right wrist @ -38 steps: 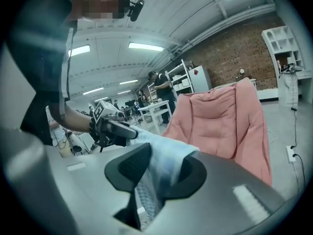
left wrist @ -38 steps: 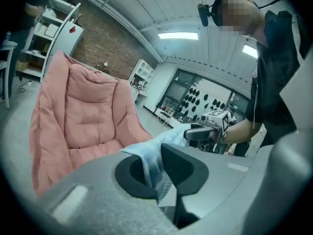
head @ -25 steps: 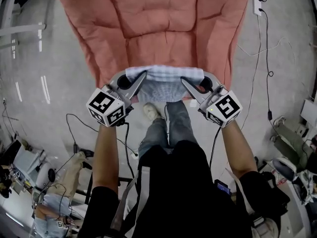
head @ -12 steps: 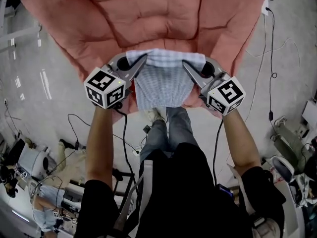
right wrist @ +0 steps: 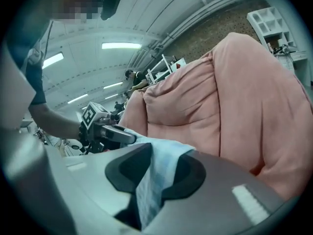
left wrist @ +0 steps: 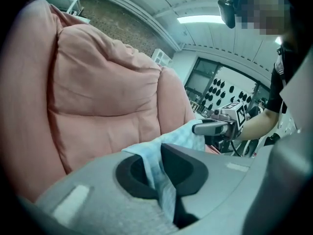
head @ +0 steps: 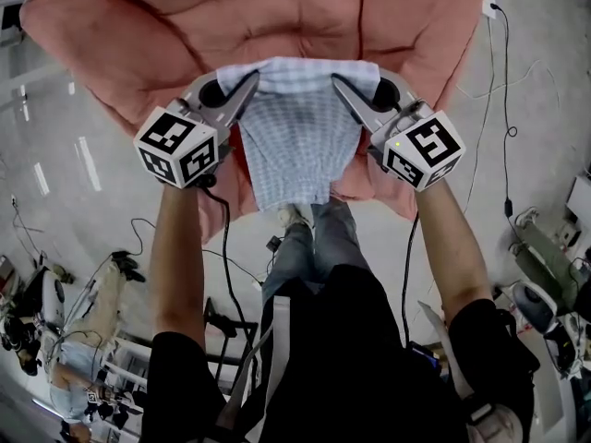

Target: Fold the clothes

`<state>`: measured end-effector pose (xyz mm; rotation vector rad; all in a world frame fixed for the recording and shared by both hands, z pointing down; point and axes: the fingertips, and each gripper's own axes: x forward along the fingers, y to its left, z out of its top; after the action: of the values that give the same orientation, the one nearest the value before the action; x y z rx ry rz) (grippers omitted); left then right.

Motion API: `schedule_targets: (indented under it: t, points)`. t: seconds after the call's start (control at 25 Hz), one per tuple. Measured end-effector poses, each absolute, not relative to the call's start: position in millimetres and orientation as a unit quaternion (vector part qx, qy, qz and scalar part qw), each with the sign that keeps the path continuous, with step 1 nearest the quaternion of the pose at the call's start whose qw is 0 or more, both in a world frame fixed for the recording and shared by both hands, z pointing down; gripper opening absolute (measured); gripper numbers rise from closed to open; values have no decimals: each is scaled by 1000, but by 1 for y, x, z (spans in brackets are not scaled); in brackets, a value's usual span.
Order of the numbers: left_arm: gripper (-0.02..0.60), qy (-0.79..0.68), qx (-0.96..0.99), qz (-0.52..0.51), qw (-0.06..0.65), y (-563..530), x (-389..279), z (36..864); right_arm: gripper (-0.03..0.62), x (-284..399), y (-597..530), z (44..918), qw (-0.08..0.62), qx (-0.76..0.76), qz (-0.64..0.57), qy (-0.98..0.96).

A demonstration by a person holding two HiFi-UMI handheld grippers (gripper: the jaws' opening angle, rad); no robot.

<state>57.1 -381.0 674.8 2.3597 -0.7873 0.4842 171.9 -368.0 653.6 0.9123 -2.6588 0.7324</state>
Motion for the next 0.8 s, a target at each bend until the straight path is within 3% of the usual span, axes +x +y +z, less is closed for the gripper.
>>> schedule_targets:
  t: [0.36, 0.8]
  points:
    - [28, -302, 888, 173, 300, -372, 41, 671, 81, 159, -356, 652, 119, 307, 247, -911]
    - [41, -275, 866, 198, 368, -216, 20, 725, 83, 145, -198, 712, 192, 285, 301, -889]
